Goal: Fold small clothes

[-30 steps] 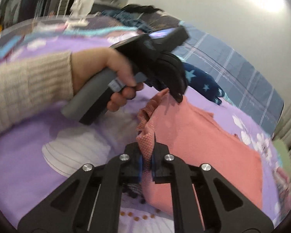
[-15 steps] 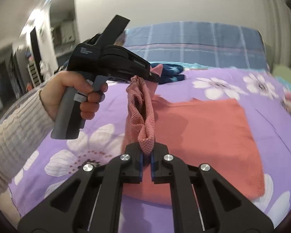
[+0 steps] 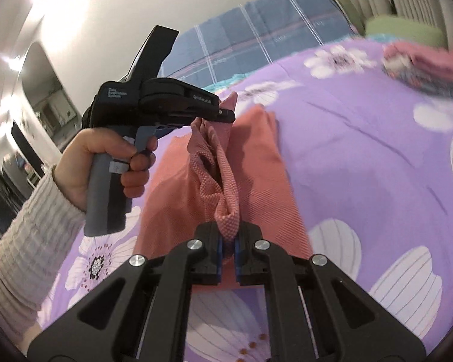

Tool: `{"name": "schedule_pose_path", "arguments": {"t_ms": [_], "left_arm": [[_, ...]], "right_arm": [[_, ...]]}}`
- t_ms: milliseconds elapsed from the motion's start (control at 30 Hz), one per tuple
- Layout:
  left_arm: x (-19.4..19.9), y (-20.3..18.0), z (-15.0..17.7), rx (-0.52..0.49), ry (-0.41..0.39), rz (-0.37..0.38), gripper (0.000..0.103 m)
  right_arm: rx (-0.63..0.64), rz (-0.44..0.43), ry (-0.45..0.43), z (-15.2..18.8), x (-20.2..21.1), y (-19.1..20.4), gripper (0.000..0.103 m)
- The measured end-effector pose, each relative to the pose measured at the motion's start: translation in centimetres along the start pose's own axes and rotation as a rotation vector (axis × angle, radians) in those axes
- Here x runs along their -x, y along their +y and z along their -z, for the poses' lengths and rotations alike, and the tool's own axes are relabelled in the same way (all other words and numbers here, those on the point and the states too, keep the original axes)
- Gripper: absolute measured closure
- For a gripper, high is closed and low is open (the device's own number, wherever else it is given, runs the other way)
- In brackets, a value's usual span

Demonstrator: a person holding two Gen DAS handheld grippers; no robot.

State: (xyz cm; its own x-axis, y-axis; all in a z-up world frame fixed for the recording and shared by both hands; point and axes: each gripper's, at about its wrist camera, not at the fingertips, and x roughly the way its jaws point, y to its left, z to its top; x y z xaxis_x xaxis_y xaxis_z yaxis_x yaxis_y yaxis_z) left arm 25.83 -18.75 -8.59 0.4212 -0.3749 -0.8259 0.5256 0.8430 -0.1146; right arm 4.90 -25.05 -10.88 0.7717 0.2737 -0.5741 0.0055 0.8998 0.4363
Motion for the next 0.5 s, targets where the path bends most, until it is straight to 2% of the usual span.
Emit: {"name": "schedule_pose_path", "arguments": {"t_ms": [233,433,500], "left_arm": [[-1.0,-1.7,-0.1,-0.025,0.002,-0.066,0.094],[-0.5,-2.8,-0.8,-0.018,-0.027,-0.061,0.095],[-1.1,-3.6,-1.1,-0.030,-0.018,-0.071,0.094]], "right_arm": [[-0.014,-0.025,-0.002,0.7,0.2,-0.7,0.098],[-0.045,-0.053,-0.048,0.6,1.9,-1.0,0.098],[-0.040,-0.028,-0.045,0.6,2.0,-1.2,0.098]]}}
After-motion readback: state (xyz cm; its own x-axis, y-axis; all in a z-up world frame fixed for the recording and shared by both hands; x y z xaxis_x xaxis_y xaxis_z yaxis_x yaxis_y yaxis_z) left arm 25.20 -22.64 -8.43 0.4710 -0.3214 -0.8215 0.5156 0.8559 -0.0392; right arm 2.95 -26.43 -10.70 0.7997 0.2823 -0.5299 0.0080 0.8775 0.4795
